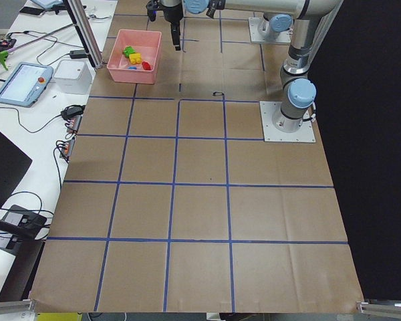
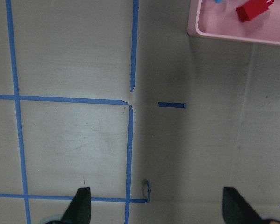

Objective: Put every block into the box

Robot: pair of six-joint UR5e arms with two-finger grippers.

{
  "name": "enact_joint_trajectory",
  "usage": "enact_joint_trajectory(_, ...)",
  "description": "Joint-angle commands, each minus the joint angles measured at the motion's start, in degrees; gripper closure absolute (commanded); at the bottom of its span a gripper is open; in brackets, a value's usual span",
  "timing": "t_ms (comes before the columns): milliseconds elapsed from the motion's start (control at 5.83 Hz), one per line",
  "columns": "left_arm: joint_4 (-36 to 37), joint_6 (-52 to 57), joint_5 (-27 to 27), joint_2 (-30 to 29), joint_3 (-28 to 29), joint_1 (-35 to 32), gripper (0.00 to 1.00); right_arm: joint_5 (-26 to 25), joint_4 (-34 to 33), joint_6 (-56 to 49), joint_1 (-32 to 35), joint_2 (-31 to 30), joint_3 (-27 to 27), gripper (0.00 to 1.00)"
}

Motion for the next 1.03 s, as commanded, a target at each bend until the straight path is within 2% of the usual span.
enact_joint_trajectory(0, 3.25, 0.77, 0.37, 2.79, -2.60, -0.12, 0.00, 0.00, -0.03, 0.09, -0.06, -0.03, 0.06, 0.00)
enact_joint_trajectory(858, 2.20, 4.35, 0.54, 4.29, -2.60, 0.50, 0.00, 0.09, -0.11, 0.17, -0.06, 0.06, -0.03, 0.00)
